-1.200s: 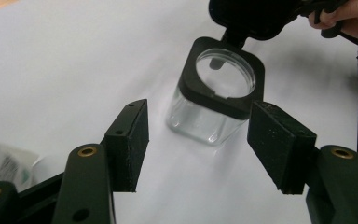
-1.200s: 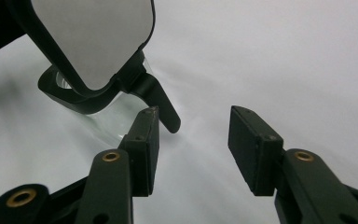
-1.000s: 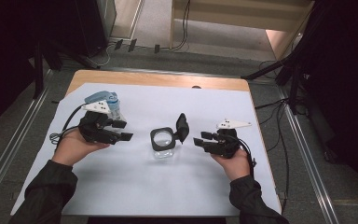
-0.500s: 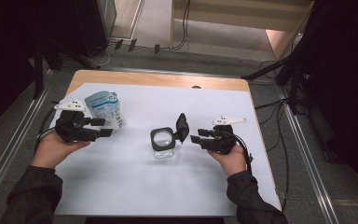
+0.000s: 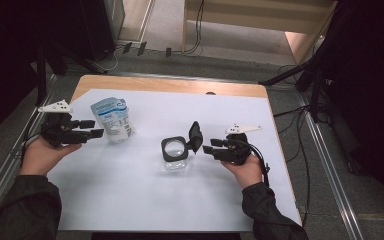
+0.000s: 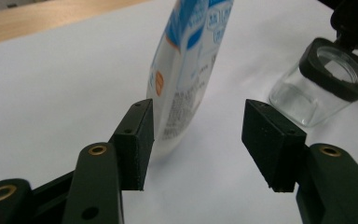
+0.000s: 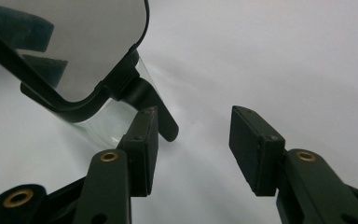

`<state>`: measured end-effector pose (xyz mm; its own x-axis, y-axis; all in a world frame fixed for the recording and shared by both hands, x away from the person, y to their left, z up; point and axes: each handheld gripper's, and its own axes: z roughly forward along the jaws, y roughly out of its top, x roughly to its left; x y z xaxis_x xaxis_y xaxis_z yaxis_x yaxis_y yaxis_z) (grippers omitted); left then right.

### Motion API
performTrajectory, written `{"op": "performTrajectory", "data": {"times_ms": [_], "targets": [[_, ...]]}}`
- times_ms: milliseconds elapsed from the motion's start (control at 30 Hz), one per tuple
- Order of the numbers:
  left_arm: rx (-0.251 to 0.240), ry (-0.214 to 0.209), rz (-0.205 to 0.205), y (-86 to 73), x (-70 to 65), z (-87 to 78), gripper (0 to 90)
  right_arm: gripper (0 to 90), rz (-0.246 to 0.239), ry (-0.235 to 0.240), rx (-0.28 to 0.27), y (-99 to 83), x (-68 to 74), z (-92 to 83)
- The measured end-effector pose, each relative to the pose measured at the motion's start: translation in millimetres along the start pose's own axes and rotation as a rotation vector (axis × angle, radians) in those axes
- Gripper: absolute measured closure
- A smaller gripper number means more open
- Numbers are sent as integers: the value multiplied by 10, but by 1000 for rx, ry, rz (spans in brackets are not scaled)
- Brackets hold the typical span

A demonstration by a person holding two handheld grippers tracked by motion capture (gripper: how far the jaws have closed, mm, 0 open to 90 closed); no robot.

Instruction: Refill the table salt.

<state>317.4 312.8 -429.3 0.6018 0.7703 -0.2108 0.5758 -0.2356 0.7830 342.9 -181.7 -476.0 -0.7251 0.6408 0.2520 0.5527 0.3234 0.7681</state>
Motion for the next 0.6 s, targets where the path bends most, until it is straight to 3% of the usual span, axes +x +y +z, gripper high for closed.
{"op": "performTrajectory", "data": {"times_ms": [400,600], "targets": [[7,-24,57,157,113,215,600,537,-10,-9,5,-132,102,-110],[7,-41,113,179,181,295,634,533,-4,-9,-1,-201,140,-171]]}}
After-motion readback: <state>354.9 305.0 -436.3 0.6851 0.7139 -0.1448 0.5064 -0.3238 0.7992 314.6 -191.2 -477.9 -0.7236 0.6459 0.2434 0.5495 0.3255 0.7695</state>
